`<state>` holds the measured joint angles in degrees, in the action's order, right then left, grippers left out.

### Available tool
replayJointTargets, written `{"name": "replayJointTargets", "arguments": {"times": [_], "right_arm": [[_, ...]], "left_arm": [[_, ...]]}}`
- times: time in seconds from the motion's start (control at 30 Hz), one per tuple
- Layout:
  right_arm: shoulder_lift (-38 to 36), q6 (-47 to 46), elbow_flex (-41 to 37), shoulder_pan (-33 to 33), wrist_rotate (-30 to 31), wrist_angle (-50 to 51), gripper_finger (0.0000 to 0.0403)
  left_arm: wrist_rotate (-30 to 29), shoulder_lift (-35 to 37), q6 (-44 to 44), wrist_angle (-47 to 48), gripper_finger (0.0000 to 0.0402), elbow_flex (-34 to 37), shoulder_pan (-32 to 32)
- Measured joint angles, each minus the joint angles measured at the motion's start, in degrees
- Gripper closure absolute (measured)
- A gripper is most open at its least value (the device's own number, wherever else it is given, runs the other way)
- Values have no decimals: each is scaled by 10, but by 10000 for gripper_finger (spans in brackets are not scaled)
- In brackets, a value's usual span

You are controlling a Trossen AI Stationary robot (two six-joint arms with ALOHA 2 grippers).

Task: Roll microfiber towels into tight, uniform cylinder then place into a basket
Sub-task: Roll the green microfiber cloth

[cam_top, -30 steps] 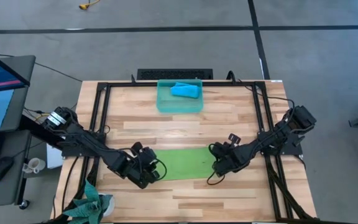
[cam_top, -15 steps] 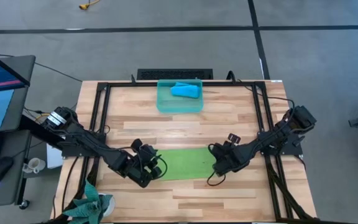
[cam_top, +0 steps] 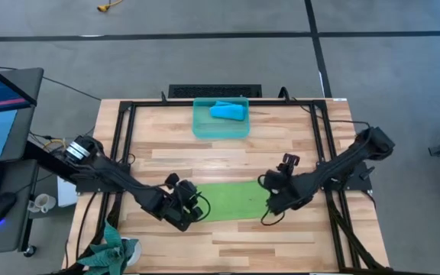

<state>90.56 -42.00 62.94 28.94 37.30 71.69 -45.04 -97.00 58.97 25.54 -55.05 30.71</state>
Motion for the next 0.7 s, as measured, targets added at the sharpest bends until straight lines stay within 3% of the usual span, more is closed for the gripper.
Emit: {"name": "replayJointTargets", "arguments": {"times": [0.17,0.4,0.57,0.7], "right_arm": [[-95,15,-35,-18,13,-2,258],[-237,15,-92,-45,27,-111,284],[-291,15,-149,-45,34,-224,285],[-300,24,-192,-38,32,-251,282]], "left_arm": [[57,-34,16,-44,288,0,-28],[147,-58,-84,-153,288,1,-86],[214,-76,-129,-235,288,-1,-110],[284,-101,-118,-223,288,0,-124]]}}
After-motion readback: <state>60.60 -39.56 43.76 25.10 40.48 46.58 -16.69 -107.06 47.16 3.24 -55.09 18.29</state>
